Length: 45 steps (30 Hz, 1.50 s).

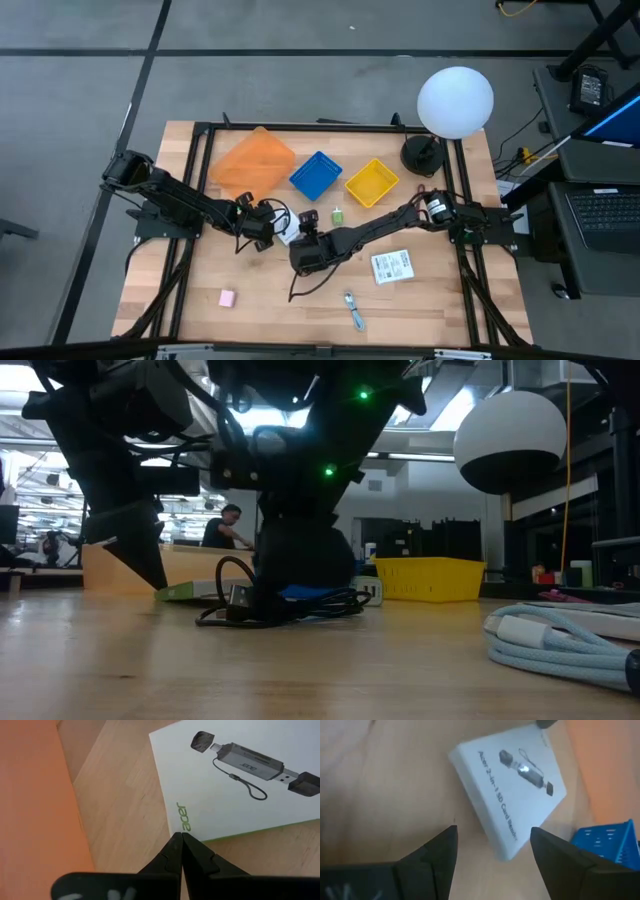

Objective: Pick and place items into bin
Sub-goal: Put the left white card reader box into the yellow bin

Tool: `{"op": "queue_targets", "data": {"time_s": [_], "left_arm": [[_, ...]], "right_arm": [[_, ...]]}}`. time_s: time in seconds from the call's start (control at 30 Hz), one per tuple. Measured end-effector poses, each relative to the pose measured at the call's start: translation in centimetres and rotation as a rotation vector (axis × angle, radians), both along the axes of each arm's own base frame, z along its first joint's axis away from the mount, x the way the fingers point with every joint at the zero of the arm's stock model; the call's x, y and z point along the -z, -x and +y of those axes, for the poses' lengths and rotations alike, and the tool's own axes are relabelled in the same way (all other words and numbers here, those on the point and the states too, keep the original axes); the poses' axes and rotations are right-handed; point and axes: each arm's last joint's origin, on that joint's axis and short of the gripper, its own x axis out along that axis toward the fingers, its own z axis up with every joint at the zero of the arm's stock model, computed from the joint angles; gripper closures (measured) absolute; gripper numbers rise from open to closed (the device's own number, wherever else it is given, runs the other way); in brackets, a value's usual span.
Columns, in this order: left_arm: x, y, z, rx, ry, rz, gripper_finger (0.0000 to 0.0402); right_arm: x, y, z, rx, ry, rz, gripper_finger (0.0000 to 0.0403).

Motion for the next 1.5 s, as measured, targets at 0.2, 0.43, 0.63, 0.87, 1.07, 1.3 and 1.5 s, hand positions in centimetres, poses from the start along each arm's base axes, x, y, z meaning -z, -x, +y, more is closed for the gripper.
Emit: {"op": "queue_targets", "data": {"time_s": [0.2, 0.43, 0.63, 0.87, 1.07, 1.3, 1.5], "left_arm": [[0.0, 0.0, 0.0, 0.007, 0.010, 0.004, 0.0400], [0.0, 0.0, -0.1, 0.019, 0.012, 0.010, 0.0400], [0.0, 0.0, -0.1, 0.030, 0.014, 0.016, 0.0400], [0.0, 0.0, -0.1, 0.045, 0.014, 0.024, 0.0400], [0.0, 0.0, -0.1, 0.048, 0.015, 0.024, 0.0400], [0.0, 0.0, -0.1, 0.048, 0.016, 0.021, 0.0400], [0.0, 0.0, -0.1, 0.050, 0.002, 0.018, 0.0400]], "right_arm": [[0.1, -0.4, -1.1, 0.019, -0.001, -0.015, 0.0173], [0.7, -0.7, -1.9, 0.009, -0.010, 0.009, 0.0173], [0.5, -1.0, -2.3, 0.009, 0.006, -0.018, 0.0173], [0.1, -1.5, -2.3, -0.025, 0.073, -0.055, 0.0173], [0.1, -1.6, -2.2, -0.054, 0.097, -0.046, 0.0188], [0.1, -1.5, -1.5, -0.071, 0.098, -0.045, 0.0261], [0.0, -1.3, -0.8, -0.085, 0.110, -0.046, 0.0328]]}}
